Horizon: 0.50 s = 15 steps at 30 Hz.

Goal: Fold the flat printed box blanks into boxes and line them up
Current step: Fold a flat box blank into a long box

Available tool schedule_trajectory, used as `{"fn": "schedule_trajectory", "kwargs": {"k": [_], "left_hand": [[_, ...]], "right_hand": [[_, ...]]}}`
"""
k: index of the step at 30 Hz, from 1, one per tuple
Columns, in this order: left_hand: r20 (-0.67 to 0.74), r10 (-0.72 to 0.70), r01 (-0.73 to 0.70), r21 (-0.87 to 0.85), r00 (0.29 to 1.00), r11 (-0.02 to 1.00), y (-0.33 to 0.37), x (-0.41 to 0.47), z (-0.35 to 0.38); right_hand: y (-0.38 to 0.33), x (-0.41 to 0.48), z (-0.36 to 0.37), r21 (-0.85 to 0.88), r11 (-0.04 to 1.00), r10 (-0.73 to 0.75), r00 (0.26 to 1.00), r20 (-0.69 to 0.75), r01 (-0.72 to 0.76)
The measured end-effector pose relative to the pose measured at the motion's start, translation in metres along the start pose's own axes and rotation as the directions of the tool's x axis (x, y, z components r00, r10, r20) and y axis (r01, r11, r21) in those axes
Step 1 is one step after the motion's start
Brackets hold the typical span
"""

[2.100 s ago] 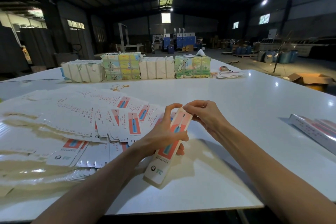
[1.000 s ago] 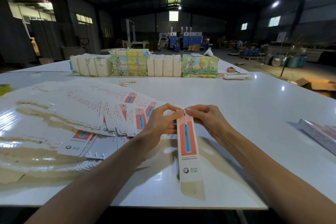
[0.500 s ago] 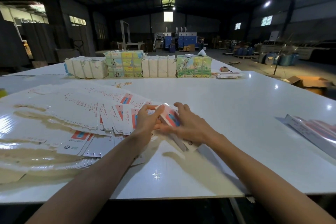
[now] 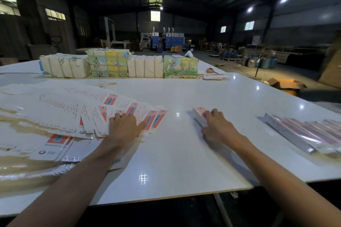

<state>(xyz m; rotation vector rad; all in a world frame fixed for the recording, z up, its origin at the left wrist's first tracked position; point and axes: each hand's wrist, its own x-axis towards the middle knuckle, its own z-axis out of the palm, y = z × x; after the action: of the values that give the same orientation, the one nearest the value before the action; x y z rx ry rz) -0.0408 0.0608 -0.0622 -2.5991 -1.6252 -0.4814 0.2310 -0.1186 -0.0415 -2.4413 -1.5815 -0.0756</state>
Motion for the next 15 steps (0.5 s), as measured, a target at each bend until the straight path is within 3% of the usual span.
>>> {"fn": "schedule_trajectory", "kwargs": {"k": [2, 6, 9, 15], "left_hand": [[0.047, 0.014, -0.014, 0.003, 0.999, 1.000, -0.001, 0.002, 0.005], [-0.012, 0.072, -0.073, -0.074, 0.997, 0.995, 0.008, 0.004, 0.005], [-0.005, 0.103, -0.103, -0.036, 0.995, 0.994, 0.017, -0.002, 0.004], [-0.030, 0.104, -0.107, -0.137, 0.994, 0.985, 0.026, -0.006, 0.000]], "right_hand": [[0.033, -0.003, -0.001, -0.101, 0.992, 0.078, 0.997, -0.015, -0.079], [0.081, -0.019, -0.004, -0.253, 0.951, 0.151, 0.980, -0.127, -0.179], [0.107, -0.033, -0.011, -0.368, 0.890, 0.213, 0.960, -0.185, -0.268], [0.153, -0.061, -0.029, -0.464, 0.783, 0.331, 0.910, -0.252, -0.413]]}}
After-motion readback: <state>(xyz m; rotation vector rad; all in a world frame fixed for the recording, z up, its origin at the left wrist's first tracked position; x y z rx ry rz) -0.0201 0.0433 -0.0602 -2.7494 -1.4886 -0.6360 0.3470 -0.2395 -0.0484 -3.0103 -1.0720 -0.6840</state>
